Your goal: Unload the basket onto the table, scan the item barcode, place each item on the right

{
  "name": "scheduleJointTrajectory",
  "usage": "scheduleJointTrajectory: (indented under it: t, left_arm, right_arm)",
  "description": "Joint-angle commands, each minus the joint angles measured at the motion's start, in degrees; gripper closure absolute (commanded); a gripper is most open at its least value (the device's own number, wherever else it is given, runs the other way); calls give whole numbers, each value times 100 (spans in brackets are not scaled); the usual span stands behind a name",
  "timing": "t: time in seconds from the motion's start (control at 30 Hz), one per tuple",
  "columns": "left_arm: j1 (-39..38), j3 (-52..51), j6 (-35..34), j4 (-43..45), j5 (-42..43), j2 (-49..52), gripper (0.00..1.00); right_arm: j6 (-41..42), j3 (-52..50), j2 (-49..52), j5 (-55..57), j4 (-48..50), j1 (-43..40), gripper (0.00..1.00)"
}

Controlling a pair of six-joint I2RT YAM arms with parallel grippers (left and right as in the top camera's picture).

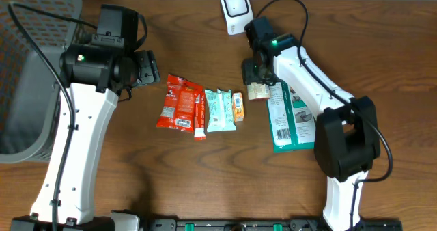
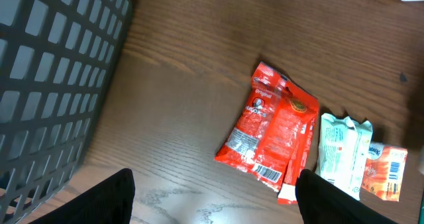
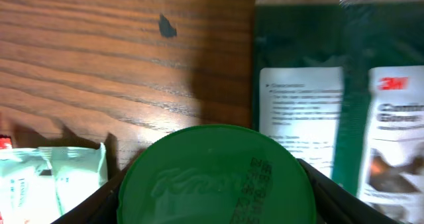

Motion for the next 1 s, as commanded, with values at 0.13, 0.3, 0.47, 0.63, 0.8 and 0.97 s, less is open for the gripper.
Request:
scheduleJointTrajectory:
  t: [0.13, 0.3, 0.47, 0.63, 0.8, 0.97]
  left_arm:
    - [9, -85, -76, -17, -74, -7, 22]
    - [9, -85, -76, -17, -74, -7, 22]
    - [9, -85, -76, -17, -72, -7, 22]
    - [11, -85, -74, -17, -72, -7, 22]
    - [11, -85, -74, -17, -72, -7, 22]
    - [11, -85, -76, -17, -72, -7, 22]
  right_arm:
    - [164, -4, -1158, 1032, -52, 505, 62]
    - [321, -739, -1963, 1504, 361, 774, 63]
    - [317, -2417, -3051, 1641, 1958, 870, 64]
    - [-9, -4059, -3556, 1646, 4280, 793, 65]
    - [-264, -4870, -3305, 1646, 5772, 793, 68]
    - [-267, -5051, -2833, 1731, 6422, 782, 70]
